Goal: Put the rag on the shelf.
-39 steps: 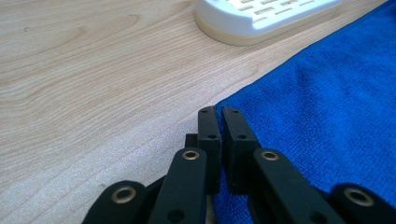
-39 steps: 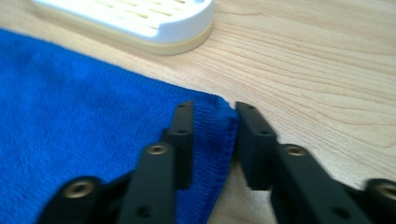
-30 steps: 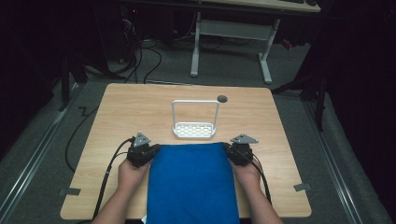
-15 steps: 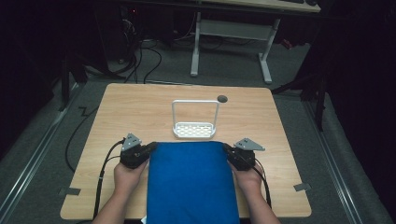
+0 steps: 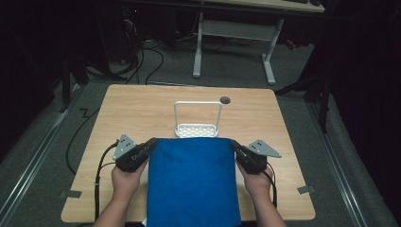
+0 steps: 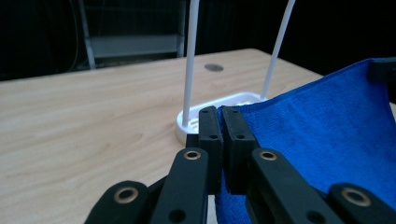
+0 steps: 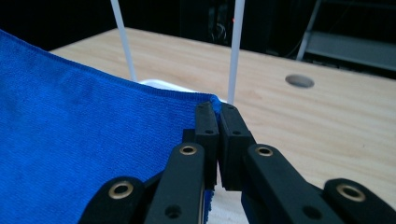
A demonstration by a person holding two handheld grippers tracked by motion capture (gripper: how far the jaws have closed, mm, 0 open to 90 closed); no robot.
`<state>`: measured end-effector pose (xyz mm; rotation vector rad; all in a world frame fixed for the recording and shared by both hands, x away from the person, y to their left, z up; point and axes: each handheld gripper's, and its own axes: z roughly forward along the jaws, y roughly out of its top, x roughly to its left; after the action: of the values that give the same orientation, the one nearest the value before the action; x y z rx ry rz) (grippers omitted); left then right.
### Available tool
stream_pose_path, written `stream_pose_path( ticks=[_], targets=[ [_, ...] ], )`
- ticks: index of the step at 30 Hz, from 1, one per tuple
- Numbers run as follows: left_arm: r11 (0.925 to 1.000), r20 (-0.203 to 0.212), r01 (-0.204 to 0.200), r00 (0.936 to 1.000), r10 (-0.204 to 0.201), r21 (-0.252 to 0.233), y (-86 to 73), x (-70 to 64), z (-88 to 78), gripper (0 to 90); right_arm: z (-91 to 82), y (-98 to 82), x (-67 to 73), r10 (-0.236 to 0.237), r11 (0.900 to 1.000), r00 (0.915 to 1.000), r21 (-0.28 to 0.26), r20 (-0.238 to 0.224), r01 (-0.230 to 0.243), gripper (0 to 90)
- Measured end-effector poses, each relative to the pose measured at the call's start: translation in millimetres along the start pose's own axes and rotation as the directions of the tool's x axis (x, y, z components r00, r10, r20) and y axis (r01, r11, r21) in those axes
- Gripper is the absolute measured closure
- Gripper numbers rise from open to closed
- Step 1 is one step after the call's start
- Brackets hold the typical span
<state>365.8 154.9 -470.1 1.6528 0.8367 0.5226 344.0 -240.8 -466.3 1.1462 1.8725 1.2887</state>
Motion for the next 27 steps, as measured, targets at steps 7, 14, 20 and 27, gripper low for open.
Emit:
stream_pose_path(
  ticks=[7, 14, 20, 27],
  targets=[
    [0.9972, -0.004, -0.029, 0.9996, 0.029, -0.069, 10.5, -8.0, -11.3, 88.1, -13.6, 14.1, 10.1, -0.032, 0.997, 0.9995, -0.074, -0.002, 0.032, 88.6],
    [0.991, -0.005, -0.053, 0.9986, 0.052, -0.123, 22.0, -14.9, -20.7, 88.1, -24.4, 24.6, 17.9, -0.056, 0.99, 0.9984, -0.128, -0.007, 0.055, 88.6],
    [0.984, -0.012, -0.079, 0.9969, 0.078, -0.16, 36.9, -15.1, -24.1, 88.1, -34.2, 36.9, 18.9, -0.069, 0.983, 0.9976, -0.169, 0.001, 0.068, 88.6],
    [0.9749, -0.018, -0.094, 0.9956, 0.092, -0.202, 55.7, -14.9, -24.5, 88.1, -40.6, 55.8, 12.0, -0.036, 0.976, 0.9993, -0.217, 0.007, 0.037, 88.6]
  ],
)
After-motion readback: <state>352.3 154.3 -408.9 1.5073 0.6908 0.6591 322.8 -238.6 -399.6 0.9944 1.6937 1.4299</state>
